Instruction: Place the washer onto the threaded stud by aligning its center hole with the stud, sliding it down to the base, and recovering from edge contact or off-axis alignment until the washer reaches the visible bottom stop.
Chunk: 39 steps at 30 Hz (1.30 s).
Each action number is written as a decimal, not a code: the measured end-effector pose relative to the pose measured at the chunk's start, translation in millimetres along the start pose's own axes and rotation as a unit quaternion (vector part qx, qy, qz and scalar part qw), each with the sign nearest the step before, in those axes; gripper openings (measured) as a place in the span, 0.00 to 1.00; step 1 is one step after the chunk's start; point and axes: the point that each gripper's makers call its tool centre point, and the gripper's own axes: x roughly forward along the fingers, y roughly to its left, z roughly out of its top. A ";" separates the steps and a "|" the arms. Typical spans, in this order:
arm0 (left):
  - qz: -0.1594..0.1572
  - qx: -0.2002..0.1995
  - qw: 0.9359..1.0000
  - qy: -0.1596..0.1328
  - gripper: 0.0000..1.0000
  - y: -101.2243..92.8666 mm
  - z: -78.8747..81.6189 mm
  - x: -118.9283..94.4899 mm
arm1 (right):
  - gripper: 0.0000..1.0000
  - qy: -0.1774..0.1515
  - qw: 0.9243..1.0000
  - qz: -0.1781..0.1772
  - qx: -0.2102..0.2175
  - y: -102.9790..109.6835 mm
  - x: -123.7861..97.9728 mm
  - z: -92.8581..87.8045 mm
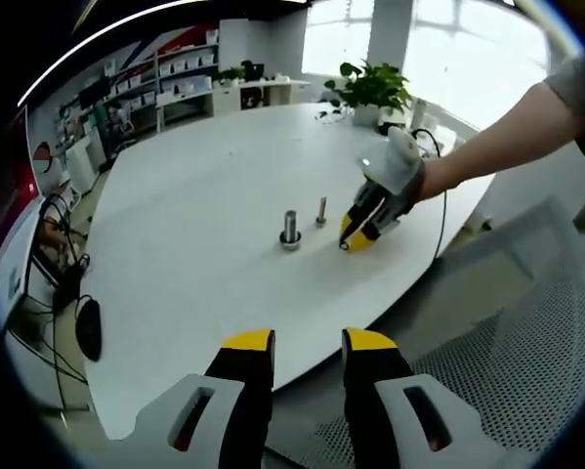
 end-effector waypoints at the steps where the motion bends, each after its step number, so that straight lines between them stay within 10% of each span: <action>1: 0.001 0.000 1.000 0.000 0.25 0.2 0.1 -0.2 | 0.17 0.002 1.000 0.001 0.000 -0.2 0.1 0.1; 26: 0.005 0.001 1.000 -0.009 0.25 1.8 3.2 -1.6 | 0.15 0.217 0.971 -0.004 -0.097 1.9 8.1 2.3; 39: 0.010 -0.002 1.000 -0.012 0.25 3.9 4.2 -2.3 | 0.14 0.176 0.981 -0.007 -0.087 0.6 5.4 1.3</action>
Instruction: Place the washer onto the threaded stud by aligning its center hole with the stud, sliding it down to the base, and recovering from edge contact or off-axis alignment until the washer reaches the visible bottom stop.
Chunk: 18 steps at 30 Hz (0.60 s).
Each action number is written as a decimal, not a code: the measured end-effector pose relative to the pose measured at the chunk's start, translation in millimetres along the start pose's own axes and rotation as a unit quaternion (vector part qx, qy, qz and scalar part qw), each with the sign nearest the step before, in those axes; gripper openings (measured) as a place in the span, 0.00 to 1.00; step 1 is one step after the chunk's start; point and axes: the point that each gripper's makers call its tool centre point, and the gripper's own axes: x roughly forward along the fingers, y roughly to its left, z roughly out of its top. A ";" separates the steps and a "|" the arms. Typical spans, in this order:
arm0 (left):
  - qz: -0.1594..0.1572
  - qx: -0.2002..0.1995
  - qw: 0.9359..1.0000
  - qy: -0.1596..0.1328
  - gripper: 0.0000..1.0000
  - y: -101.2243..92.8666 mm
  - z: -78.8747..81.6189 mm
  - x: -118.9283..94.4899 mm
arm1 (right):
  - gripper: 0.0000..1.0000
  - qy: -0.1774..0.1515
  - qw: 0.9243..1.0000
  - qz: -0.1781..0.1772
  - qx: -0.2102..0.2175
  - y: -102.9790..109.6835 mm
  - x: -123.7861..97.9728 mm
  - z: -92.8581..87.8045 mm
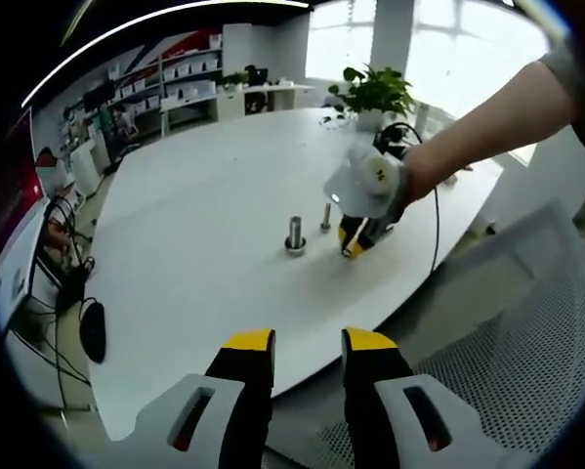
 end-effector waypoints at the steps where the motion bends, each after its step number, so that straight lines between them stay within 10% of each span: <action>1: 0.000 0.000 1.000 0.000 0.25 -0.3 0.0 0.0 | 0.14 -0.003 1.000 -0.001 0.001 0.5 -0.4 0.5; 18: -0.003 -0.001 1.000 0.009 0.25 -3.1 -2.9 1.0 | 0.13 -0.078 0.994 -0.010 0.082 0.5 -3.6 -3.8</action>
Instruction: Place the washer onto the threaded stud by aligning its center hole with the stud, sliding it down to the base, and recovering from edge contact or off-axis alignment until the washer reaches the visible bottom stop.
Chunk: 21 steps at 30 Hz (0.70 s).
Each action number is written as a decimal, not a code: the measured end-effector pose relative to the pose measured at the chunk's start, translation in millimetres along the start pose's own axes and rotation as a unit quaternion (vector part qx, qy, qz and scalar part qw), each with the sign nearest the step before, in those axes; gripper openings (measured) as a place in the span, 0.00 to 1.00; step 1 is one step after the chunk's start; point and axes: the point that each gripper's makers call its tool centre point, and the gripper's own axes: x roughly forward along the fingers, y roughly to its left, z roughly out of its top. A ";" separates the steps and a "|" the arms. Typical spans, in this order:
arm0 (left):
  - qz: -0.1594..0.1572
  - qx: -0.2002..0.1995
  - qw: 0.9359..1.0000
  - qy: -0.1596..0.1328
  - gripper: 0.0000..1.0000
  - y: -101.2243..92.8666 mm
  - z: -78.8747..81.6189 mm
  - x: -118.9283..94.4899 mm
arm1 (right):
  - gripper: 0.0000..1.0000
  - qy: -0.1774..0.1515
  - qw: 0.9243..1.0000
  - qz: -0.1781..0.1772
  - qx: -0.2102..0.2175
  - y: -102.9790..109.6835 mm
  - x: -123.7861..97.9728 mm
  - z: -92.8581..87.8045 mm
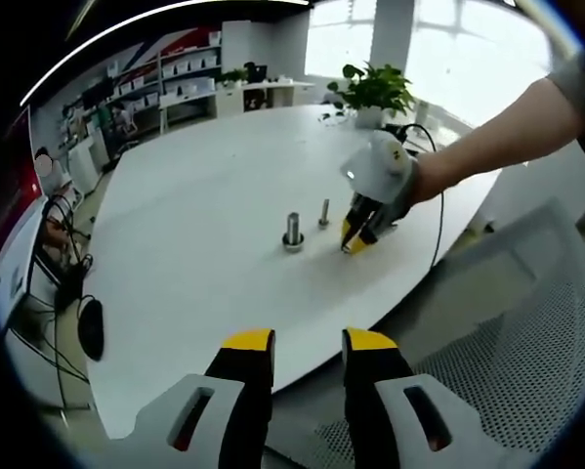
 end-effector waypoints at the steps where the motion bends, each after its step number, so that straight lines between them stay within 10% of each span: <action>1: 0.000 0.000 1.000 0.001 0.25 -0.2 -0.2 0.1 | 0.13 0.000 1.000 0.000 0.001 0.8 -0.1 0.7; 21: -0.001 0.003 1.000 0.009 0.26 -0.3 -3.7 0.7 | 0.13 -0.038 0.996 -0.011 0.076 -11.0 -23.4 -3.4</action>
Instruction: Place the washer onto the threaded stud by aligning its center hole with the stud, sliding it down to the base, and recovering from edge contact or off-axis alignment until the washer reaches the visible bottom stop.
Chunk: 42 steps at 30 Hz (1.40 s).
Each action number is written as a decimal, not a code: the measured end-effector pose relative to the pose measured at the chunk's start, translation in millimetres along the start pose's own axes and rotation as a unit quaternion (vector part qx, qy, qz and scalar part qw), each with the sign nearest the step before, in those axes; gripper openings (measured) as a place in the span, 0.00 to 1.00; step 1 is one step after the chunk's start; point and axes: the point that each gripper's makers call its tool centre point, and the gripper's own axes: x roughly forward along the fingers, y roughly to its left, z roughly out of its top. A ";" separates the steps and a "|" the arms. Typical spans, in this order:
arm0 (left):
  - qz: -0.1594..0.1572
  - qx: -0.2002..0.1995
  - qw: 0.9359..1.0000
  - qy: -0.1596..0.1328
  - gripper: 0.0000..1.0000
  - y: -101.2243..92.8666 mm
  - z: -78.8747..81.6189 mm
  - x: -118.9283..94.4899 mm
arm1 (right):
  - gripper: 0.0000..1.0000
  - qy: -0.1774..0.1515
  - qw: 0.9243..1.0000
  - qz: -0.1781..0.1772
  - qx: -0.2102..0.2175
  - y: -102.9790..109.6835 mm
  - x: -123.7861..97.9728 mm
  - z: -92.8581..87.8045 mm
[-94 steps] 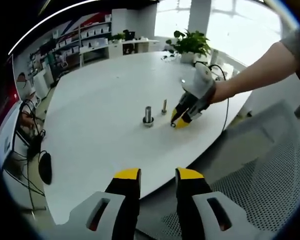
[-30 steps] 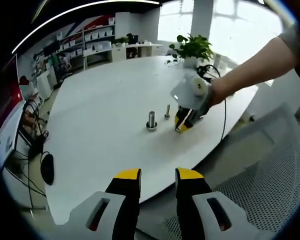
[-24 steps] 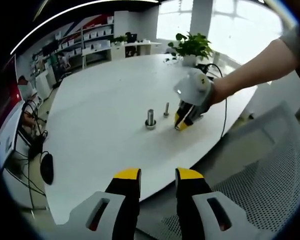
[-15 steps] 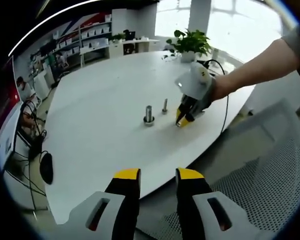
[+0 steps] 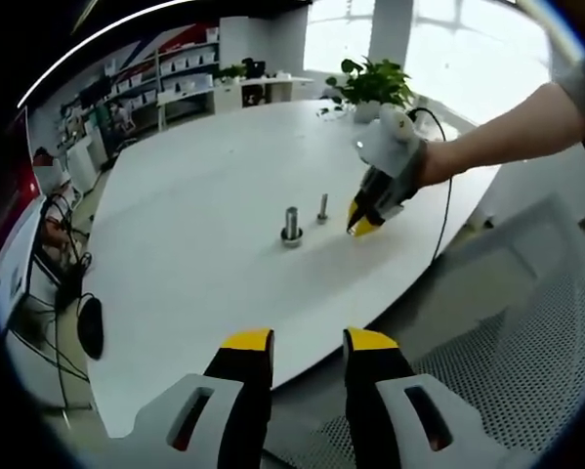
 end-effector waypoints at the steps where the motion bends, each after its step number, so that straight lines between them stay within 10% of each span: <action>1: 0.000 0.000 1.000 -0.001 0.26 -0.3 0.5 -0.3 | 0.13 0.000 1.000 -0.002 0.001 -1.1 -1.9 -0.1; 42: 0.009 0.006 0.999 -0.033 0.27 3.3 11.0 -4.7 | 0.13 -0.032 0.998 -0.052 -0.003 -56.2 -49.4 31.6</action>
